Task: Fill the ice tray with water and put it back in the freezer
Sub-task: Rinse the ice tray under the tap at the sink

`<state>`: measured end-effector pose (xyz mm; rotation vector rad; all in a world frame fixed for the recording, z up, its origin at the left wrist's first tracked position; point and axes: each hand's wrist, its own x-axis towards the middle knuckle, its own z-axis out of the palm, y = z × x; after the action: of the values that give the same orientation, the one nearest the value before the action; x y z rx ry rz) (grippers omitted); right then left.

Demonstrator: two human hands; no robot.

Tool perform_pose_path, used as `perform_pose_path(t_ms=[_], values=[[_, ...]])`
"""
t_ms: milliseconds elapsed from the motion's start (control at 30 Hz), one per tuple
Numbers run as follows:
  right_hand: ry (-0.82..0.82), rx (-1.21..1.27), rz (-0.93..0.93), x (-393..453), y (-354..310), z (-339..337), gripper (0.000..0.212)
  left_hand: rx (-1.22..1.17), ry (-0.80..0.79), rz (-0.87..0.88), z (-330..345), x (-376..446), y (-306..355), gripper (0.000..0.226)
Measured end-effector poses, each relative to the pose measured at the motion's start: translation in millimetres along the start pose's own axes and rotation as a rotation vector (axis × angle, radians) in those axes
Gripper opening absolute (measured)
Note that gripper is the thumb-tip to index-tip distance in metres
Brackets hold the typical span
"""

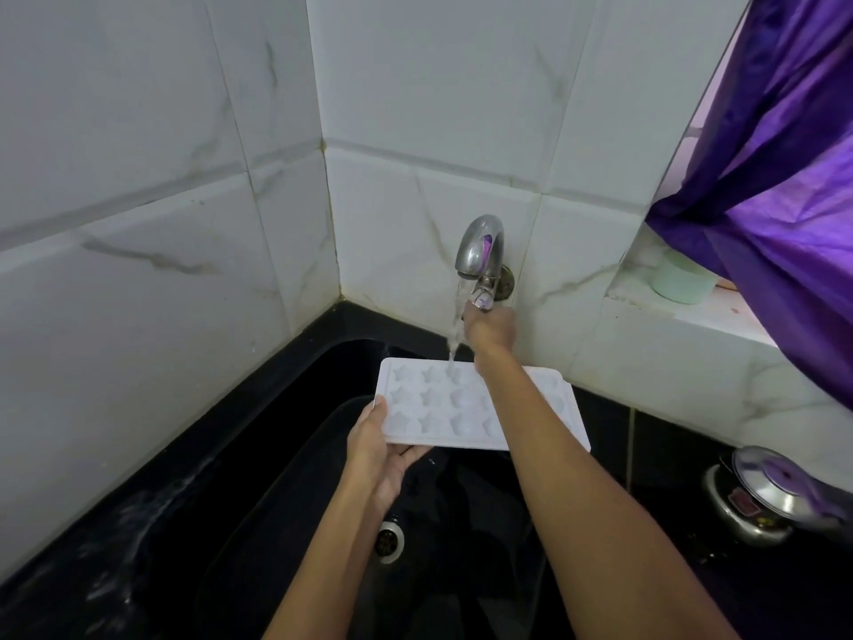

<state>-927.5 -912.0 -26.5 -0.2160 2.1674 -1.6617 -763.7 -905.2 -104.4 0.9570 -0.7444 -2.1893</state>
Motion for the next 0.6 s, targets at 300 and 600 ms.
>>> perform_pose_path(t_ms=[300,600], values=[[-0.363,-0.988,-0.725,-86,78,11,0.057,-0.039,0.096,0.01,11,-12,-8,0.026],[-0.09,-1.187,-0.144,-64,90,-58,0.09,-0.024,0.194,0.071,0,-24,-23,0.023]])
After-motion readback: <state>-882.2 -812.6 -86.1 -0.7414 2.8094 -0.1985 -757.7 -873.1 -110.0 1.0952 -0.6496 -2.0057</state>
